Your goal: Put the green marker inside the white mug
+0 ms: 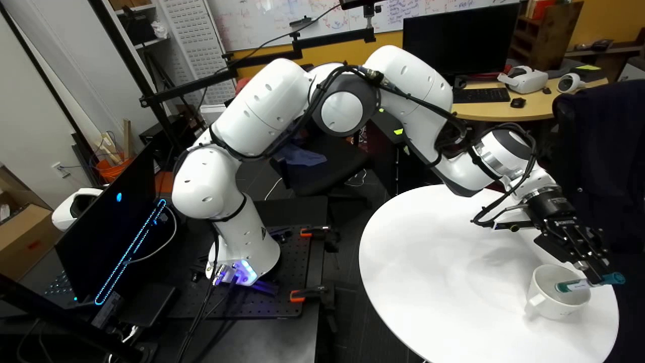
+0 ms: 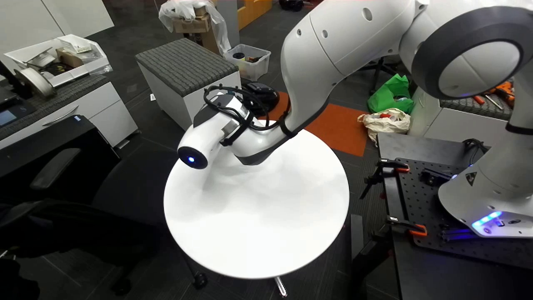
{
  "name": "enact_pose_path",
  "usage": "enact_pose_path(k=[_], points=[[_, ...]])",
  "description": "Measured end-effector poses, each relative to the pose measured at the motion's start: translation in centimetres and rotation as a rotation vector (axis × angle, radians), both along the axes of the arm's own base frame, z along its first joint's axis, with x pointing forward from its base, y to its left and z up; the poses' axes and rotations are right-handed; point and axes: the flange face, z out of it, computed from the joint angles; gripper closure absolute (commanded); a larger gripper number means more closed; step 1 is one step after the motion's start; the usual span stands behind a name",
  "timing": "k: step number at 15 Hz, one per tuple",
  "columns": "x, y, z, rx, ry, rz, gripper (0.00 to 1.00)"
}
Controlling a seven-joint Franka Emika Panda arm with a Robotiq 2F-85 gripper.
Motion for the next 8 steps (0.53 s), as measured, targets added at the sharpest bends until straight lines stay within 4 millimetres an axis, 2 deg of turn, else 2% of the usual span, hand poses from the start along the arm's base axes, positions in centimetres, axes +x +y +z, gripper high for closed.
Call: enact_pose_path(k=[6,7,8], points=[[0.28,0.54,-0.35,0.01,-0.003,0.011,0.07],[0.29,0.61,-0.37,0.012,-0.003,0.012,0.01],[0.29,0.71,-0.41,0.015,-0.003,0.013,0.0]])
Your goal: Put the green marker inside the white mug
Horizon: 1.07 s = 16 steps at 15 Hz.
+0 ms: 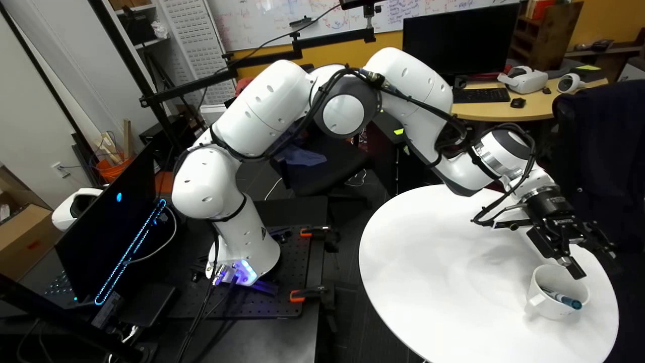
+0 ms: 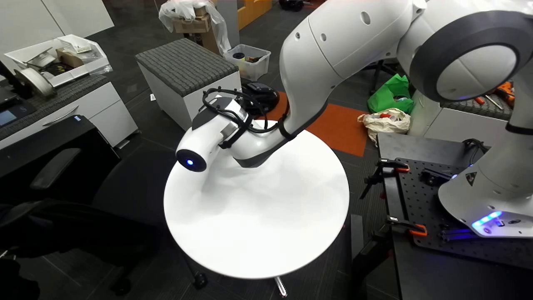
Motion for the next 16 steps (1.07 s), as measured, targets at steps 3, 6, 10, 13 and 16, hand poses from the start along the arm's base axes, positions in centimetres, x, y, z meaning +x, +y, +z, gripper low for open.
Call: enact_pose_path(k=[3,6,10,13,16], points=[[0.0,0.5,-0.1,0.01,0.002,0.004,0.0],[-0.4,0.9,0.0,0.022,0.008,0.008,0.0],[-1.5,1.0,1.4,0.044,0.02,0.0,0.0],[-2.5,0.9,2.8,0.073,0.025,0.011,0.0],[-3.4,1.8,3.6,0.174,0.054,0.106,0.0]])
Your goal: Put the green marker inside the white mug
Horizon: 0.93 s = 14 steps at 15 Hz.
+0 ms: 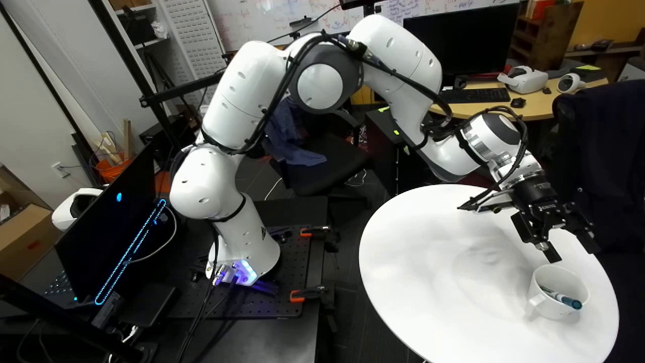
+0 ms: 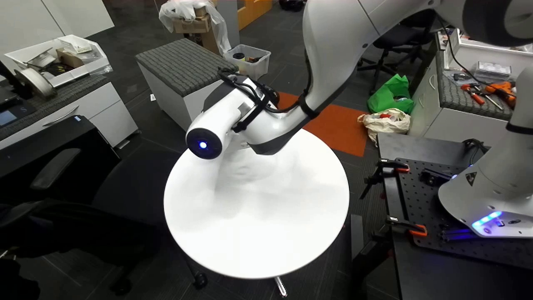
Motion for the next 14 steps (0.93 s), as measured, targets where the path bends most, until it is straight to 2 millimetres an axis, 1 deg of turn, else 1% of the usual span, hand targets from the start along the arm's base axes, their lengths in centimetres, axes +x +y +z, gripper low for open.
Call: enact_pose_path(k=[5,9,11,14], points=[[-1.9,1.5,0.6,0.163,0.086,0.2,0.0],[-3.5,1.8,0.7,0.265,0.183,0.377,0.0],[-4.3,1.5,0.8,0.287,0.207,0.412,0.0],[-4.7,1.4,1.0,0.291,0.21,0.415,0.0]])
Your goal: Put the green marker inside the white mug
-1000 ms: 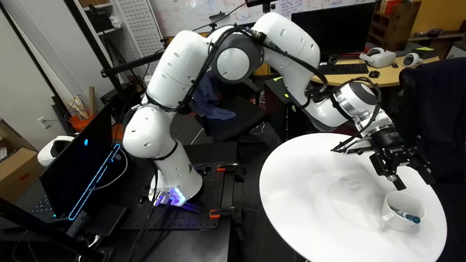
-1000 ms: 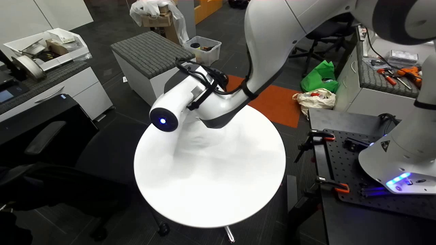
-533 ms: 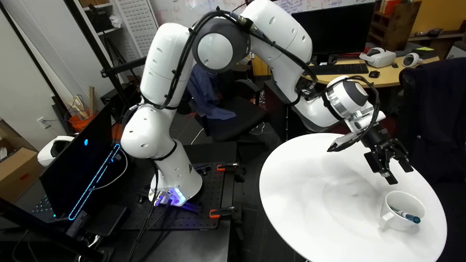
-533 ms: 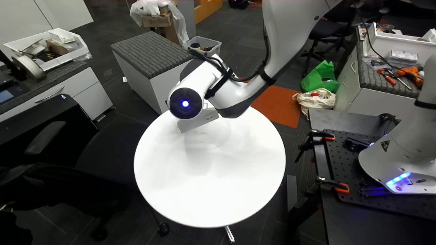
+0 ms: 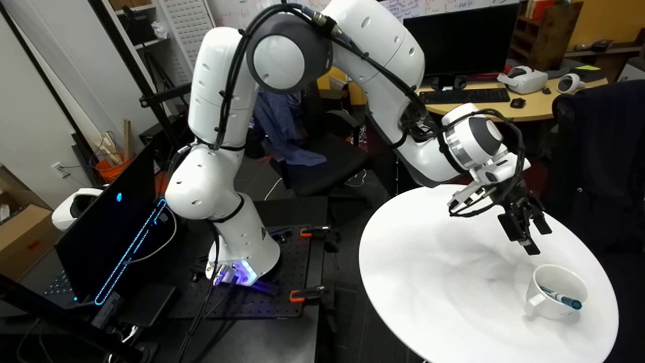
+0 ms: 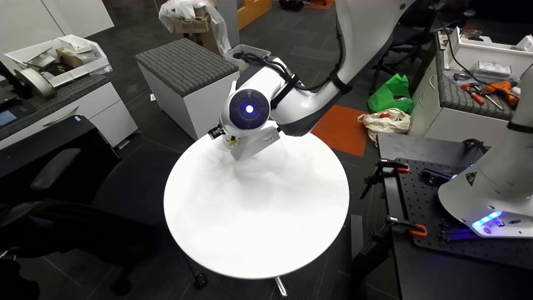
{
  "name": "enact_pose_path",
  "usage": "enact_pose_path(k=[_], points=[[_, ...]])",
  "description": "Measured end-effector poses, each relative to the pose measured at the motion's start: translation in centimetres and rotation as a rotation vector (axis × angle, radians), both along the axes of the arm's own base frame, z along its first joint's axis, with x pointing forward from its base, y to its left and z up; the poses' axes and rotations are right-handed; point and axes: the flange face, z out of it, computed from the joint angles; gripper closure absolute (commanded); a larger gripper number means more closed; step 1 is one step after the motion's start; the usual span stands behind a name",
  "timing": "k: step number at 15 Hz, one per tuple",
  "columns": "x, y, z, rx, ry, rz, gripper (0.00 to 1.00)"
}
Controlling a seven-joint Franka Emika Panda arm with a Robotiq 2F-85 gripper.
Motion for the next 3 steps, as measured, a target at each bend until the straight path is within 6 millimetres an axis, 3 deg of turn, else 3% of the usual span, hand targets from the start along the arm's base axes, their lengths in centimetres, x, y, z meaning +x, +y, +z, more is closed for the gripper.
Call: enact_pose_path(k=[3], points=[[-0.08,0.2,-0.04,0.002,0.002,0.003,0.0]])
